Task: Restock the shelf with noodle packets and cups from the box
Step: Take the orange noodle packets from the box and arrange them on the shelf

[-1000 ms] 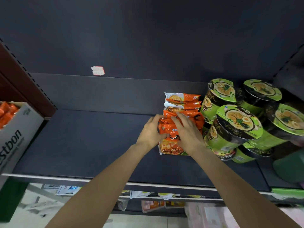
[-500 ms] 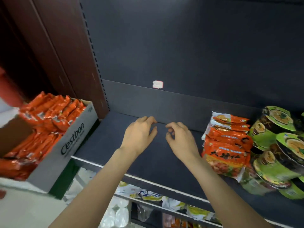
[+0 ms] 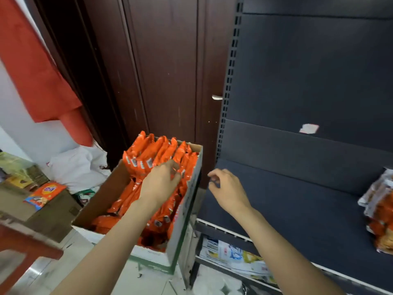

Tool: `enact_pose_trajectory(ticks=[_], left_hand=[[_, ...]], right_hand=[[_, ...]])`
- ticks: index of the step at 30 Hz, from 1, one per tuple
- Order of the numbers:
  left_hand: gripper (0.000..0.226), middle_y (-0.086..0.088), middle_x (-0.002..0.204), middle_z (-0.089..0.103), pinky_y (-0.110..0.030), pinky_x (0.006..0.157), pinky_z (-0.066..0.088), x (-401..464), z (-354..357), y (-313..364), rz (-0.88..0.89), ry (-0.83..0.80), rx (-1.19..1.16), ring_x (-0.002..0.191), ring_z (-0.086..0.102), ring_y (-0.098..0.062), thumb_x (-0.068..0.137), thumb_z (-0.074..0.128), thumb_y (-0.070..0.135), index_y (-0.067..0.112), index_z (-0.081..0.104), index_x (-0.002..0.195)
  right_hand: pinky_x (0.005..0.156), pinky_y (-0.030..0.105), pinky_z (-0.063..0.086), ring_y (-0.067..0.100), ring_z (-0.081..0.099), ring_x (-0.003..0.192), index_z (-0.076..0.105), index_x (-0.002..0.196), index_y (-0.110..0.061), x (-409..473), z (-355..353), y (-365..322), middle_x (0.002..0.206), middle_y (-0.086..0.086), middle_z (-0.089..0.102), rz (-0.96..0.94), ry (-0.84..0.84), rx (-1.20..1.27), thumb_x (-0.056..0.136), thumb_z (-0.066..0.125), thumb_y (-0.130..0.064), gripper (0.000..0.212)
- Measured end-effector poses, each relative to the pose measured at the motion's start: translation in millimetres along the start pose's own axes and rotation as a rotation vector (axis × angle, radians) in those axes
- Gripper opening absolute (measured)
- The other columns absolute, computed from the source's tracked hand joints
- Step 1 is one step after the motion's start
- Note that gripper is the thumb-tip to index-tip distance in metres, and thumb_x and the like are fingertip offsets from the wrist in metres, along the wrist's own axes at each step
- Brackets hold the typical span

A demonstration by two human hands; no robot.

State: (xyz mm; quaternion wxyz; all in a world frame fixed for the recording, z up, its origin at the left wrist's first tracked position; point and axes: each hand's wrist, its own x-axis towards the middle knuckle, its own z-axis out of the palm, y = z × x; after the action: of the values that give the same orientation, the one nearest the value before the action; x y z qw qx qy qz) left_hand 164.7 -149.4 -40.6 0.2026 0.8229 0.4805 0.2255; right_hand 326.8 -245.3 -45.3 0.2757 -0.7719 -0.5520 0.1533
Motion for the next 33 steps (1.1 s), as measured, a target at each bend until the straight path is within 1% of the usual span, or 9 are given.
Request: enact_pose_trajectory(ticks=[3,6,9,14,18,23,25,30,33], left_hand=[[0.023,-0.003,0.105,0.065,-0.032,0.071,0.047,21,-12,-38,-0.029,-0.004,0.005,0.092,0.061,-0.023,0.089,0.054,0.021,0.016,0.059,0.111],[0.026,-0.006,0.113,0.063,-0.038,0.086,0.049,49,-19,-69,-0.04,-0.006,-0.021,0.105,0.059,-0.025,0.088,0.056,0.024,0.016,0.059,0.112],[0.034,-0.01,0.131,0.055,-0.038,0.1,0.039,76,-23,-91,-0.054,-0.021,-0.007,0.122,0.05,-0.027,0.09,0.058,0.024,0.013,0.057,0.122],[0.048,-0.01,0.145,0.041,-0.035,0.108,0.031,117,-18,-119,-0.074,-0.145,0.051,0.134,0.038,-0.025,0.09,0.057,0.02,0.014,0.046,0.136],[0.059,-0.002,0.155,0.023,-0.032,0.114,0.02,137,-14,-133,0.004,-0.277,0.105,0.144,0.02,-0.021,0.09,0.057,0.021,0.02,0.034,0.145],[0.06,0.006,0.153,0.029,-0.044,0.108,0.034,150,-14,-155,0.05,-0.3,0.244,0.139,0.03,-0.02,0.086,0.06,0.037,0.03,0.038,0.142],[0.054,0.006,0.15,0.033,-0.041,0.107,0.032,151,-14,-157,0.128,-0.29,0.31,0.137,0.032,-0.02,0.086,0.058,0.04,0.029,0.044,0.138],[0.042,-0.001,0.137,0.048,-0.035,0.105,0.035,156,-13,-160,0.197,-0.291,0.269,0.127,0.044,-0.022,0.087,0.062,0.031,0.023,0.057,0.128],[0.029,-0.004,0.13,0.054,-0.027,0.103,0.038,157,-14,-159,0.213,-0.289,0.171,0.119,0.054,-0.02,0.093,0.053,0.017,0.02,0.062,0.12]], right_hand=[[0.089,0.034,0.049,0.016,0.052,0.113,0.057,0.121,-0.018,26,28,-24,0.117,0.001,0.055,-0.014,-0.037,0.011,0.093,0.053,-0.019,0.028],[0.093,0.034,0.047,0.016,0.051,0.116,0.053,0.126,-0.018,57,52,-40,0.125,-0.001,0.052,-0.031,-0.046,0.02,0.093,0.053,-0.019,0.033],[0.097,0.03,0.042,0.017,0.049,0.12,0.051,0.13,-0.018,91,73,-50,0.13,0.001,0.051,-0.044,-0.066,0.033,0.093,0.054,-0.021,0.037],[0.109,0.034,0.036,0.018,0.041,0.131,0.048,0.135,-0.019,140,101,-55,0.139,0.002,0.045,-0.005,-0.124,0.058,0.092,0.056,-0.026,0.044],[0.108,0.038,0.036,0.023,0.039,0.133,0.04,0.141,-0.019,169,119,-56,0.143,0.006,0.042,0.085,-0.16,-0.02,0.092,0.056,-0.034,0.054],[0.103,0.041,0.04,0.027,0.042,0.13,0.037,0.14,-0.017,182,140,-66,0.14,0.009,0.045,0.213,-0.076,-0.251,0.083,0.062,-0.051,0.071],[0.103,0.041,0.042,0.027,0.047,0.126,0.045,0.134,-0.015,184,147,-71,0.134,0.009,0.051,0.248,-0.023,-0.316,0.081,0.065,-0.05,0.066],[0.082,0.034,0.055,0.02,0.066,0.095,0.063,0.108,-0.02,189,150,-80,0.103,0.004,0.069,0.279,0.098,-0.256,0.089,0.062,-0.021,0.019],[0.074,0.025,0.054,0.015,0.068,0.089,0.066,0.107,-0.021,183,143,-81,0.098,-0.001,0.071,0.325,0.127,-0.115,0.092,0.056,-0.011,0.02]])
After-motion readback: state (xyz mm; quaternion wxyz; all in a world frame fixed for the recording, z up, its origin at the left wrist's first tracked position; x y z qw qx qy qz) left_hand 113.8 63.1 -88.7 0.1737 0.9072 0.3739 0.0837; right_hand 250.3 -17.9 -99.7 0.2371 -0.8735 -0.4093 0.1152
